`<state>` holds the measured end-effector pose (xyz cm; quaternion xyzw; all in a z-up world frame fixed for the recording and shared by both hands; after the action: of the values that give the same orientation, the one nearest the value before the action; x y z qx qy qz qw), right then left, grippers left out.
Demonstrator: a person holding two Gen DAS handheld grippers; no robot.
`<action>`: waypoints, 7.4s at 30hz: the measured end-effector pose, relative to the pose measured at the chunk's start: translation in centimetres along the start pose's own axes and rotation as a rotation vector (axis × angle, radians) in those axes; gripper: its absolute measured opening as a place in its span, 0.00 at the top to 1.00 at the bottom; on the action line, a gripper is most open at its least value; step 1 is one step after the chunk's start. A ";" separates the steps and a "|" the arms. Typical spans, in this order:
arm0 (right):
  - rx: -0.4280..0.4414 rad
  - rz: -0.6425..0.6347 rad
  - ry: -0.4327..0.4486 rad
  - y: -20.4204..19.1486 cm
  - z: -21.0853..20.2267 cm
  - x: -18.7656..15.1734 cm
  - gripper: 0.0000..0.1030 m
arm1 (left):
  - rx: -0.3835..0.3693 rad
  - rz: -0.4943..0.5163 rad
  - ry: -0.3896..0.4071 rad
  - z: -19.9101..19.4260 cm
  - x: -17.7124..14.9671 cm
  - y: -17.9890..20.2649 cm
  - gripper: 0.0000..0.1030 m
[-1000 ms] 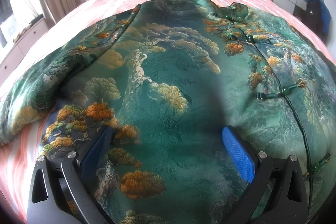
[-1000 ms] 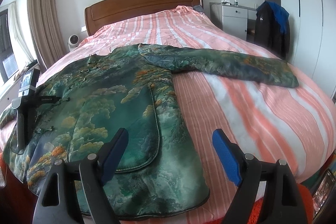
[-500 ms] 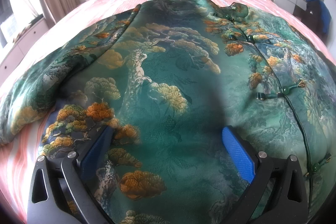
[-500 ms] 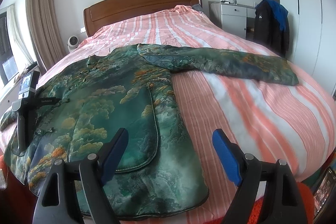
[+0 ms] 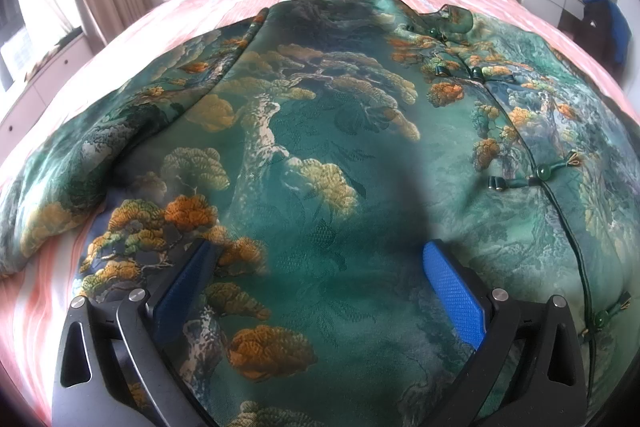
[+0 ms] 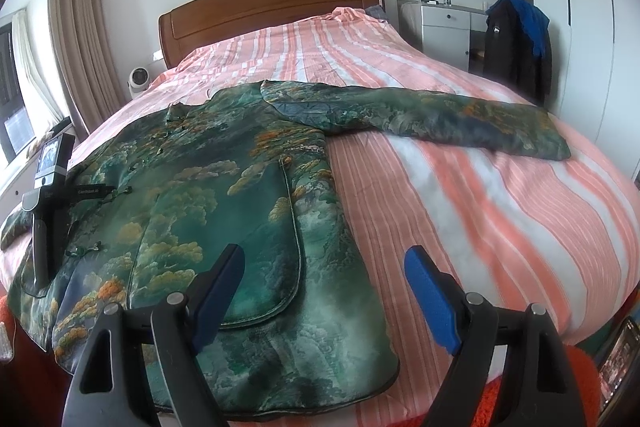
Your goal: Fold large clothes
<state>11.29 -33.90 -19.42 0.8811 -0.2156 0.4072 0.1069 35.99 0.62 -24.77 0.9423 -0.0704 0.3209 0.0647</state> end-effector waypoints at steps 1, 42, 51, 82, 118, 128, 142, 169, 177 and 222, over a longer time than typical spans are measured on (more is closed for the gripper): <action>0.000 0.001 -0.001 0.0 0.0 0.0 0.21 | 0.000 0.000 0.000 0.0 0.0 0.0 0.00; 0.007 0.023 -0.024 0.4 0.7 -0.3 0.21 | -0.001 -0.001 0.000 0.1 0.0 0.0 0.00; 0.009 0.015 -0.025 0.2 0.7 -0.4 0.21 | 0.000 0.000 0.000 0.1 0.0 0.0 0.00; 0.005 0.046 -0.039 0.9 1.1 -0.3 0.21 | -0.001 -0.001 0.000 0.0 0.0 -0.1 0.00; 0.040 0.084 -0.069 1.0 1.8 -0.5 0.21 | -0.046 -0.016 0.248 -18.0 -0.9 0.9 0.00; 0.036 0.035 -0.053 0.1 1.4 -0.7 0.21 | -0.045 -0.024 0.333 -20.7 -3.3 3.0 0.00; 0.046 0.073 -0.061 0.8 1.6 -0.5 0.21 | 0.034 0.012 0.405 -23.4 -3.3 6.5 0.00; 0.032 0.969 -0.136 27.9 17.4 8.2 0.49 | -0.087 -0.030 0.255 -18.4 -6.0 5.8 0.00; 0.041 0.655 0.002 18.1 13.0 19.6 0.85 | -0.049 -0.048 0.258 -17.6 -6.8 3.5 0.00; 0.019 -0.265 0.079 -7.2 -3.7 1.4 0.05 | -0.183 -0.132 0.280 -17.0 -8.6 3.2 0.00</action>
<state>12.97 -26.61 -16.09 0.8860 -0.0891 0.4261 0.1596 18.59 1.10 -16.41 0.8812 -0.0277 0.4363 0.1801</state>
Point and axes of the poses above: each gripper's, at about its wrist camera, not at the fingertips, and z roughly the way its jaws point, y to its right, x to its top, the point moved 9 cm from there along z, roughly the way its jaws point, and after that the axes turned 11 degrees about -x, right-handed, at the moved point
